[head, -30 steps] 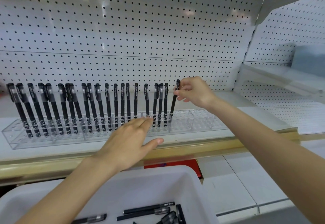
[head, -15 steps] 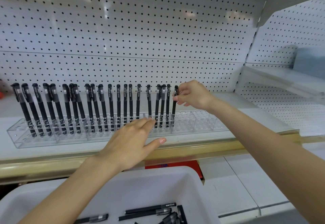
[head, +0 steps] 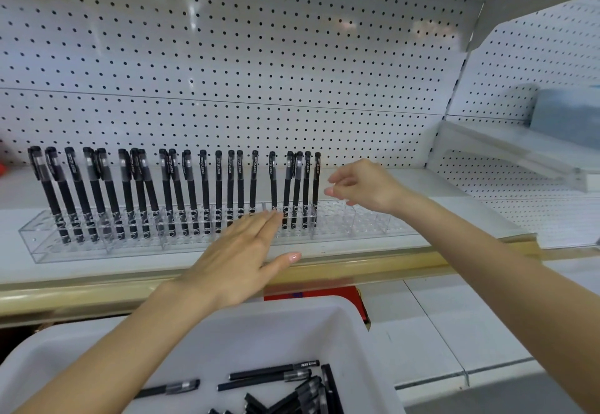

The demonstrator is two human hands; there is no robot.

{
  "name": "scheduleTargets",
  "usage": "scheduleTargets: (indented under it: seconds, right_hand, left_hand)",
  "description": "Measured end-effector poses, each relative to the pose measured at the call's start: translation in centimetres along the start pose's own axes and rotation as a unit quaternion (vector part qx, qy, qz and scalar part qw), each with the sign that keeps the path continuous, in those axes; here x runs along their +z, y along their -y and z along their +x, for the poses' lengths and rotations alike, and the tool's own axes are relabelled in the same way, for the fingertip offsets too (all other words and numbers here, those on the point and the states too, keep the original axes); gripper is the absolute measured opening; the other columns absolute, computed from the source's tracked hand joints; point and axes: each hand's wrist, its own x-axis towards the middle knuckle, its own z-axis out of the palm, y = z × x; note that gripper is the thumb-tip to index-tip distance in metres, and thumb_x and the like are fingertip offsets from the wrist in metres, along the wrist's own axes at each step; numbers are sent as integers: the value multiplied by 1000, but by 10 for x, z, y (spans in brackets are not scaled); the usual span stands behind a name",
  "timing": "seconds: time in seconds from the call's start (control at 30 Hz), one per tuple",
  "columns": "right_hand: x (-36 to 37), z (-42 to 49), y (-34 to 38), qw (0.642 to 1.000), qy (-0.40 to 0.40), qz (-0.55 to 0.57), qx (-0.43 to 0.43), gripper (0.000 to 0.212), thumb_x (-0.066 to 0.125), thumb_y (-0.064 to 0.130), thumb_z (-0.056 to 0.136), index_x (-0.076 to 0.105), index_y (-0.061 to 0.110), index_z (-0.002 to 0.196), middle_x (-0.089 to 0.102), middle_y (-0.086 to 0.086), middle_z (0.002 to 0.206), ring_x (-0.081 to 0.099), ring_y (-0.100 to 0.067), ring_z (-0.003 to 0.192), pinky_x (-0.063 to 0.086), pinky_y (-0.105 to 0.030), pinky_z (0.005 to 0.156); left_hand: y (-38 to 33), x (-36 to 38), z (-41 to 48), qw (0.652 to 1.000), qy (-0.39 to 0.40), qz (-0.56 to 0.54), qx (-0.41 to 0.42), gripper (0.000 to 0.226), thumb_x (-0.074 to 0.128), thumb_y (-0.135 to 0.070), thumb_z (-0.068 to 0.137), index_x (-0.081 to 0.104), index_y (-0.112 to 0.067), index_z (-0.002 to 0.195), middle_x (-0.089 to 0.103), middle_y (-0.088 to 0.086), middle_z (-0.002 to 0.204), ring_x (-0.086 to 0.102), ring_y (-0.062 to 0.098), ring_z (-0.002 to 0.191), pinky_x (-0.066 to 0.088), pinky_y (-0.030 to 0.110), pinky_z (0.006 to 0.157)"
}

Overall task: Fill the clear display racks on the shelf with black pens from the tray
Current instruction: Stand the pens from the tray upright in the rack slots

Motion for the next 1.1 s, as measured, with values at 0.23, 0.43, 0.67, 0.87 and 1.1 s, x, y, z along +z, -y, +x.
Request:
scheduleTargets:
  seconds: [0.23,0.43,0.67,0.87,1.1]
  right_hand:
    - [12,-47,19,996,25,-57,-71,45,68,32,87,61,11,126,62,-2,127,59,-12,112,45,-26,100]
    - [64,-96,34,985,119,-41,-116,48,66,31,87,57,14,131,61,-1,128,57,-7,111,45,-20,97]
    - [165,-137,29,955,280,31,-94,51,65,38,88,55,14,133,57,1,134,54,-6,119,42,-15,98]
    - [201,-149,10,929,366,-2,-54,45,67,36,87,60,18,128,60,8,129,53,-4,118,40,-14,96]
    - [178,-150,-33,947,318,19,38,35,72,25,85,65,15,118,65,7,116,59,-5,109,45,-13,94]
  left_hand:
    - [3,-1,-12,1000,-20,-14,19,84,13,-70,85,-9,-26,152,-14,-10,159,-15,0,140,-11,25,113]
    - [20,8,-65,998,-39,-39,31,83,15,-67,83,10,-24,154,10,-5,160,10,10,146,3,24,113]
    - [55,51,-123,1000,21,-16,3,86,7,-72,83,15,-23,153,19,-4,159,15,12,144,1,24,112]
    - [71,65,-140,1000,11,-7,-7,85,7,-71,86,15,-20,154,15,-3,160,10,12,147,-4,24,116]
    - [71,80,-144,1000,-16,20,12,79,13,-66,92,12,-17,154,10,-2,161,2,10,148,-8,31,118]
